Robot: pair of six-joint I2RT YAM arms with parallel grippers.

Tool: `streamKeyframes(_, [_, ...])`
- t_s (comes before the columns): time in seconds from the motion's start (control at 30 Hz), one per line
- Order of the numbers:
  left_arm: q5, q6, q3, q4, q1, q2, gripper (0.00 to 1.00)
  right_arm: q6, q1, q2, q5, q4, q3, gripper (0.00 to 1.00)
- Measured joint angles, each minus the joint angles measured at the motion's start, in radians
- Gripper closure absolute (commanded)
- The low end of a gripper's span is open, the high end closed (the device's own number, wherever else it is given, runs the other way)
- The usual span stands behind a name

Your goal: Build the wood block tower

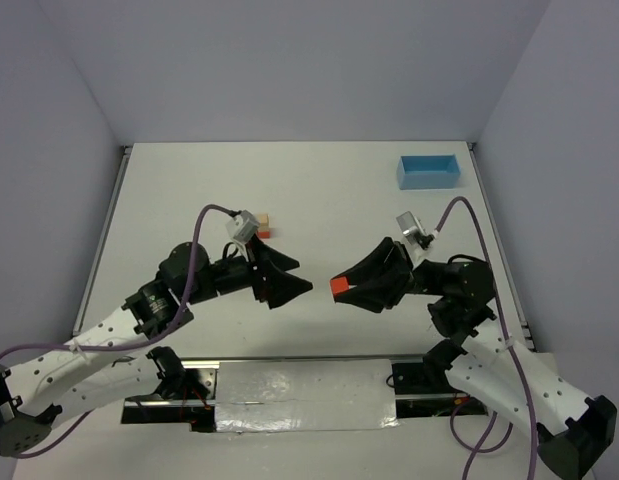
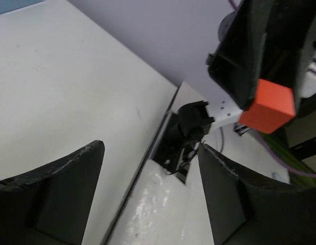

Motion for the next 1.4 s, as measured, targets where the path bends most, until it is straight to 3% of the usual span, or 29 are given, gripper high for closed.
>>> streamKeyframes(0.37, [0.054, -0.102, -0.063, 0.298, -0.079, -0.014, 0.19, -0.242, 0.164, 0.076, 0.229, -0.263, 0.024, 1.00])
streamKeyframes(0.63, [0.051, -0.064, -0.089, 0.308, -0.096, -0.041, 0.21, -0.259, 0.196, 0.078, 0.277, -0.249, 0.024, 1.00])
streamKeyframes(0.83, [0.032, -0.013, -0.114, 0.272, -0.096, -0.094, 0.02, -0.247, 0.197, 0.078, 0.284, -0.240, 0.024, 1.00])
streamKeyframes(1.17, [-0.006, 0.120, -0.117, 0.174, -0.110, -0.154, 0.00, -0.145, 0.199, 0.044, 0.377, -0.253, 0.024, 1.00])
streamKeyframes(1.4, [0.027, 0.094, -0.111, 0.261, -0.113, -0.092, 0.02, -0.019, 0.200, -0.023, 0.401, 0.000, -0.071, 1.00])
